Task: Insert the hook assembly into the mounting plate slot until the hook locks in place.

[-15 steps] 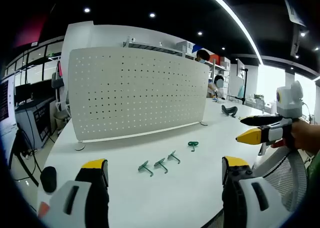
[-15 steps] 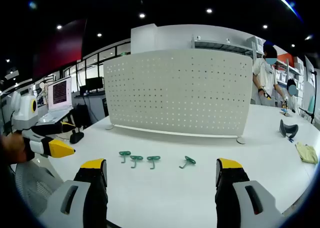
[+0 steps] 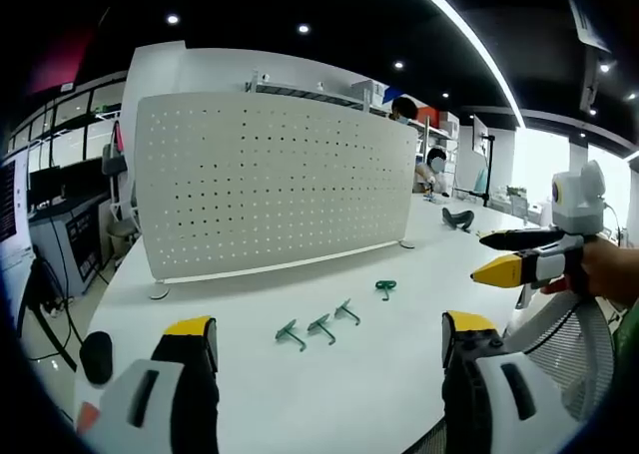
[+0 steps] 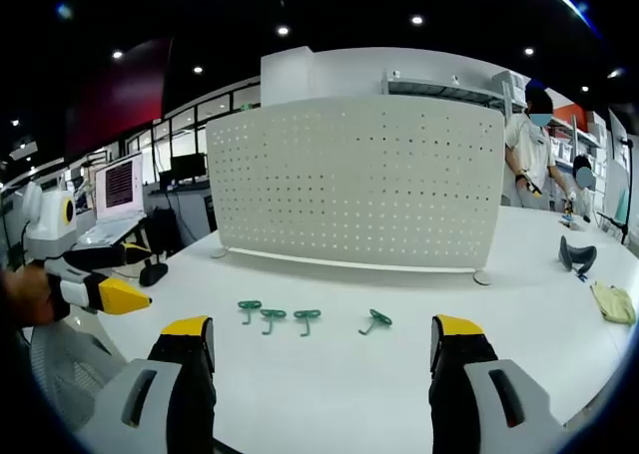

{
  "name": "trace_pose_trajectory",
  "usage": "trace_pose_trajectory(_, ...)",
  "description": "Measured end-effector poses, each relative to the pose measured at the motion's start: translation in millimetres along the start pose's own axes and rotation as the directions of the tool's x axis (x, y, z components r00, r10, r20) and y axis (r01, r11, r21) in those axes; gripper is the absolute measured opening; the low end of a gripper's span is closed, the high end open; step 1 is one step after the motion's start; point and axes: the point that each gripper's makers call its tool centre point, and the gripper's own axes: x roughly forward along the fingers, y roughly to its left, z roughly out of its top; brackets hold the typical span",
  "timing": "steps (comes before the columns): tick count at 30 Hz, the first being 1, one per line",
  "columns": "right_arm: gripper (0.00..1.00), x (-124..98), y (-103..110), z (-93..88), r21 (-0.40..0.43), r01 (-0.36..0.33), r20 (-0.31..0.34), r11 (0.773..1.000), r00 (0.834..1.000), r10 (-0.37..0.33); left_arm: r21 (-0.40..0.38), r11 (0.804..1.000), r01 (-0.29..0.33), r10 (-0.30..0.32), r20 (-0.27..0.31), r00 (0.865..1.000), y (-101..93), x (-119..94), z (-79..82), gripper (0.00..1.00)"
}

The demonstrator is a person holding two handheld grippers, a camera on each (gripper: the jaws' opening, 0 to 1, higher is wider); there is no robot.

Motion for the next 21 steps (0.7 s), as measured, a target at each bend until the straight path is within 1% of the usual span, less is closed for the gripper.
trace_pose_trajectory(21,0.90,0.7,-0.3,-0.8,0.001,0.001,-0.005,1.000,1.000,-0.001,0.016,1.000,0.010,-0.010,-0.003,1.000,1.3,4.4,2.1,0.93)
